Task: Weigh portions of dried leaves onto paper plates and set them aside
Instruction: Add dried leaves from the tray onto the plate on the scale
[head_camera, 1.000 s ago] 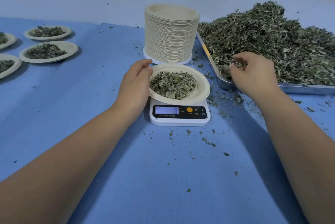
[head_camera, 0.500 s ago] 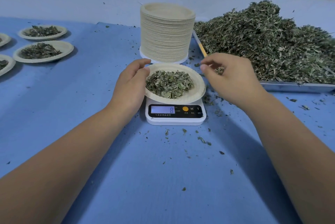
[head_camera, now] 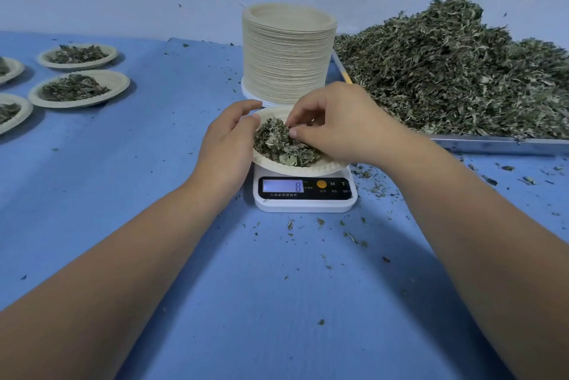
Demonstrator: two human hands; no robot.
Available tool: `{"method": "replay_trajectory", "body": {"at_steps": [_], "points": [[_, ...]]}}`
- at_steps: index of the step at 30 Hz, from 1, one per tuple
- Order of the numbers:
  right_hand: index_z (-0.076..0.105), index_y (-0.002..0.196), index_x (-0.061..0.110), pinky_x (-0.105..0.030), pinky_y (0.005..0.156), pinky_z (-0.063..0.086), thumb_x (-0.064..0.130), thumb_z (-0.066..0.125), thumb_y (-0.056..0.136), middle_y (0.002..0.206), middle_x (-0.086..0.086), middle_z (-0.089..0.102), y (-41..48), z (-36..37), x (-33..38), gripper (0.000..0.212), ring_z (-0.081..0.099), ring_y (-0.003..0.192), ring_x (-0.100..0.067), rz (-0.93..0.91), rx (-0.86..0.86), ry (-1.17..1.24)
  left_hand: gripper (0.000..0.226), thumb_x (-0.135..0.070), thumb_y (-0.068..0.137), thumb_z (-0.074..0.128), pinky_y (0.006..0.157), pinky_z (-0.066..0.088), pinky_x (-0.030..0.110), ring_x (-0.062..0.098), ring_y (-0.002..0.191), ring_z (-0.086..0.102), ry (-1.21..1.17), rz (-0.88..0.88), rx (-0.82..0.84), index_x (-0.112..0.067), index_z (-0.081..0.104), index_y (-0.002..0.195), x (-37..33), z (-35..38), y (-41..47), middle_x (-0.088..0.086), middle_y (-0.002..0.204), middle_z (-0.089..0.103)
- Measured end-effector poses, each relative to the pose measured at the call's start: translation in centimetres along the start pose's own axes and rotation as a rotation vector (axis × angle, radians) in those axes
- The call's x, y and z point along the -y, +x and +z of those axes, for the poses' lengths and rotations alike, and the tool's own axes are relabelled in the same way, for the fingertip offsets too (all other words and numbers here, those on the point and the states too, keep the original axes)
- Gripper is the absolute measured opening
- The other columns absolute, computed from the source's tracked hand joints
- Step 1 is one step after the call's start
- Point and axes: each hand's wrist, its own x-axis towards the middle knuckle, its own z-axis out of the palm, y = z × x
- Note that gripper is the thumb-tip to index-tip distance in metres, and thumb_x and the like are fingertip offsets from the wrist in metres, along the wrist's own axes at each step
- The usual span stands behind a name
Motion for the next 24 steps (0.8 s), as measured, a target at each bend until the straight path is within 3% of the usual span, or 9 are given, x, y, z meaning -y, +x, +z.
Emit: {"method": "replay_trajectory", "body": {"at_steps": [4, 8, 11, 15, 19, 24], "points": [[0.078, 0.083, 0.030, -0.012, 0.071, 0.049, 0.027, 0.078, 0.084, 0.073, 0.020, 0.069, 0.1, -0.7, -0.1, 0.004, 0.060, 0.069, 0.010, 0.030, -0.108, 0.119, 0.032, -0.034, 0.087, 0.049, 0.082, 0.045, 0.021, -0.011, 0.094, 0.062, -0.005, -0.006, 0.010, -0.036, 0.069, 0.113, 0.0, 0.0, 0.0, -0.024, 0.103, 0.068], [0.079, 0.086, 0.022, -0.032, 0.082, 0.057, 0.022, 0.079, 0.084, 0.080, 0.010, 0.073, -0.2, -1.1, 0.0, 0.001, 0.067, 0.077, -0.006, 0.041, -0.196, 0.268, 0.032, -0.036, 0.085, 0.050, 0.081, 0.043, 0.018, -0.013, 0.095, 0.060, -0.007, 0.002, 0.015, -0.035, 0.070, 0.110, -0.1, 0.1, 0.0, -0.023, 0.105, 0.069], [0.078, 0.088, 0.016, -0.039, 0.084, 0.058, 0.019, 0.078, 0.085, 0.083, 0.000, 0.075, -0.5, -1.3, 0.0, 0.004, 0.070, 0.082, -0.019, 0.059, -0.261, 0.354, 0.030, -0.034, 0.087, 0.049, 0.081, 0.041, 0.018, -0.014, 0.096, 0.059, -0.001, 0.011, 0.013, -0.036, 0.070, 0.110, -0.1, 0.1, 0.0, -0.024, 0.106, 0.068], [0.077, 0.086, 0.012, -0.033, 0.073, 0.054, 0.016, 0.078, 0.086, 0.082, -0.007, 0.074, -0.6, -1.4, -0.2, 0.004, 0.063, 0.070, -0.012, 0.101, -0.271, 0.442, 0.035, -0.040, 0.083, 0.049, 0.081, 0.040, 0.017, -0.019, 0.094, 0.055, 0.011, 0.003, 0.012, -0.037, 0.070, 0.111, -0.1, 0.1, 0.1, -0.026, 0.107, 0.066], [0.076, 0.082, 0.013, -0.036, 0.071, 0.056, 0.014, 0.077, 0.085, 0.083, -0.014, 0.073, -0.5, -1.5, -0.2, 0.003, 0.061, 0.069, -0.014, 0.131, -0.295, 0.513, 0.037, -0.043, 0.081, 0.049, 0.080, 0.038, 0.016, -0.022, 0.092, 0.054, 0.008, -0.003, 0.010, -0.038, 0.070, 0.110, -0.1, 0.1, 0.0, -0.032, 0.102, 0.065], [0.077, 0.080, 0.015, -0.030, 0.068, 0.053, 0.015, 0.078, 0.084, 0.082, -0.013, 0.073, -0.2, -1.5, -0.1, 0.004, 0.060, 0.069, -0.012, 0.129, -0.303, 0.529, 0.039, -0.042, 0.081, 0.049, 0.080, 0.038, 0.015, -0.024, 0.092, 0.053, 0.009, -0.002, 0.008, -0.036, 0.070, 0.113, -0.1, 0.1, 0.0, -0.031, 0.105, 0.064]]}}
